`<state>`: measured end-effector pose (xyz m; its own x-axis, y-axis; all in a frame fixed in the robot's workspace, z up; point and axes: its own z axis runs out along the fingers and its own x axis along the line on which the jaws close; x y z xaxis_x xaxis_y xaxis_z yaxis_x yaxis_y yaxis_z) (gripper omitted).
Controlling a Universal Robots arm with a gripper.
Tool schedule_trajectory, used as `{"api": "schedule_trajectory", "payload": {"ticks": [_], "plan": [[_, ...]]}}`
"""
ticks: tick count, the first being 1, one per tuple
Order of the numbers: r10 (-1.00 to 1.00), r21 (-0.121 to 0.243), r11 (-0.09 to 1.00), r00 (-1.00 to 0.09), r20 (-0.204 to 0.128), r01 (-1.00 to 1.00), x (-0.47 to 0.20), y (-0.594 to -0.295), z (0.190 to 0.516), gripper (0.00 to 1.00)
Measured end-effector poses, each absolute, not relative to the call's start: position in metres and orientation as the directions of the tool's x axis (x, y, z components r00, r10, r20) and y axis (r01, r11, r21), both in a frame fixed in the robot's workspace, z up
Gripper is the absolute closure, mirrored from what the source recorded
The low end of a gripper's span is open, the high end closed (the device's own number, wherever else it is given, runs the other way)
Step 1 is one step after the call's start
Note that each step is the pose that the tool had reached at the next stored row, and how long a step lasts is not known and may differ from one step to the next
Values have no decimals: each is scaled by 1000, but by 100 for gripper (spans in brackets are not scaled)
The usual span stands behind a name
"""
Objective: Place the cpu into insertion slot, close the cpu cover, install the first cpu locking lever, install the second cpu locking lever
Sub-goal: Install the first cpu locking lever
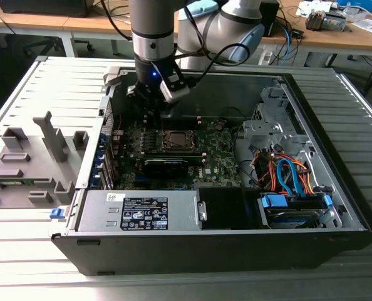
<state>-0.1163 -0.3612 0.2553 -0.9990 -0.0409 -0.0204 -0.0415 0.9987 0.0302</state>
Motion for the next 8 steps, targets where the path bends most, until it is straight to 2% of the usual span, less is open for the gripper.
{"api": "schedule_trajectory", "payload": {"ticks": [8], "plan": [[-49, 29, 998, -999, -20, -49, -115, -345, 255, 89]]}}
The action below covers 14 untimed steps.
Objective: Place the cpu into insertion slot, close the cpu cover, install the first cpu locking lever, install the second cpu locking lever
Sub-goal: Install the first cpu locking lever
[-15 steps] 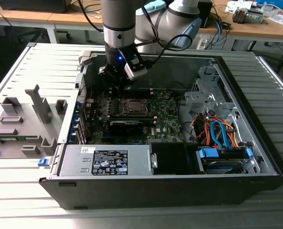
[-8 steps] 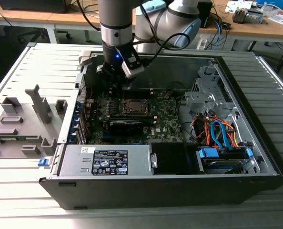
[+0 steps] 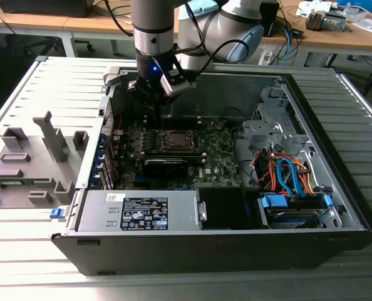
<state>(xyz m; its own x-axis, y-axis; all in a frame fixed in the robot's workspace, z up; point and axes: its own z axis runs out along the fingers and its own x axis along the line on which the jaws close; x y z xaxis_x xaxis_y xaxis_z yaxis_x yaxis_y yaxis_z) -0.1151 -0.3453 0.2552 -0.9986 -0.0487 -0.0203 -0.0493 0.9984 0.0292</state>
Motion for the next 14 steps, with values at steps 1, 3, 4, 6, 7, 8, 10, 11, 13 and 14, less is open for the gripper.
{"api": "schedule_trajectory", "payload": {"ticks": [1, 3, 4, 6, 7, 8, 10, 11, 13, 14], "plan": [[-50, 29, 998, -999, -20, -51, -114, -345, 255, 89], [-53, 29, 998, -998, -20, -54, -110, -345, 255, 89], [-56, 29, 998, -998, -19, -56, -106, -345, 255, 89], [-59, 29, 998, -998, -18, -59, -102, -345, 255, 89], [-61, 30, 998, -998, -18, -61, -101, -345, 255, 89], [-62, 30, 998, -998, -18, -62, -101, -345, 254, 89], [-69, 29, 997, -997, -18, -69, -101, -345, 253, 89], [-76, 29, 997, -997, -18, -76, -101, -345, 252, 89], [-91, 29, 995, -996, -18, -92, -100, -345, 249, 89], [-92, 29, 995, -996, -18, -93, -100, -344, 247, 89]]}}
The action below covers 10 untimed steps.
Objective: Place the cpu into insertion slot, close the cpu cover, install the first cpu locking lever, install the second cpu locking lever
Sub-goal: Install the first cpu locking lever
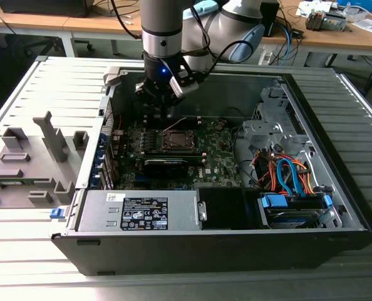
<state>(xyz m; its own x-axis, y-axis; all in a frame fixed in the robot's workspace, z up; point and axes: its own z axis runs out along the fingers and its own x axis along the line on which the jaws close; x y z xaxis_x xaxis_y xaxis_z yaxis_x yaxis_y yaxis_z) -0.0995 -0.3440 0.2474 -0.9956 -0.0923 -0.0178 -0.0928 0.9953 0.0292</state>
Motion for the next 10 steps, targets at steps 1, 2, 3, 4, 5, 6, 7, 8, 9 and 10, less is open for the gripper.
{"api": "schedule_trajectory", "payload": {"ticks": [1, 2, 3, 4, 5, 6, 7, 8, 9, 10], "plan": [[-92, 29, 995, -996, -18, -93, -99, -343, 245, 89], [-92, 29, 995, -996, -17, -93, -99, -343, 244, 89], [-92, 29, 995, -996, -17, -93, -98, -342, 242, 89], [-92, 29, 995, -996, -17, -93, -98, -342, 240, 89], [-92, 29, 995, -996, -17, -93, -97, -342, 239, 89], [-92, 29, 995, -996, -17, -93, -97, -342, 237, 89], [-92, 29, 995, -996, -17, -93, -96, -342, 236, 89], [-93, 29, 995, -996, -17, -93, -96, -342, 234, 89], [-93, 28, 995, -996, -17, -93, -95, -342, 233, 89], [-93, 28, 995, -996, -16, -94, -94, -342, 231, 89]]}}
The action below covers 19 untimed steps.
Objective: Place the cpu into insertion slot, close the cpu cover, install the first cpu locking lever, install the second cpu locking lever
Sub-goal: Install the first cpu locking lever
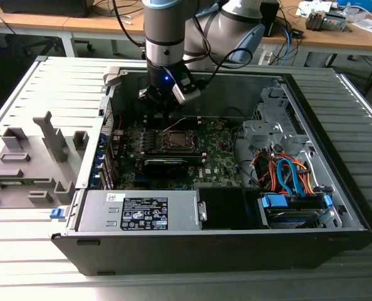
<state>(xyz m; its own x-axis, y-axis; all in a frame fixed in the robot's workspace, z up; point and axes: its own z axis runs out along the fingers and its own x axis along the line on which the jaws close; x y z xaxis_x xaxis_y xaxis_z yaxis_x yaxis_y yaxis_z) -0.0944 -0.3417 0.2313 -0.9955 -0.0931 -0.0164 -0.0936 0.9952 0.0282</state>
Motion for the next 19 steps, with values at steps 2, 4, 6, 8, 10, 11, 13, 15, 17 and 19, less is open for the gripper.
{"api": "schedule_trajectory", "payload": {"ticks": [2, 4, 6, 8, 10, 11, 13, 15, 17, 19], "plan": [[-95, 28, 995, -995, -16, -95, -92, -342, 227, 89], [-96, 27, 995, -995, -16, -96, -91, -341, 225, 89], [-97, 27, 995, -995, -16, -97, -91, -341, 222, 89], [-100, 27, 995, -995, -16, -101, -91, -340, 221, 89], [-105, 27, 994, -994, -16, -105, -91, -340, 220, 89], [-106, 27, 994, -994, -16, -107, -91, -340, 219, 89], [-111, 27, 993, -994, -16, -111, -91, -339, 217, 89], [-117, 26, 993, -993, -16, -118, -90, -339, 215, 89], [-122, 26, 992, -992, -16, -122, -89, -339, 214, 89], [-128, 26, 991, -992, -16, -128, -88, -339, 213, 89]]}}
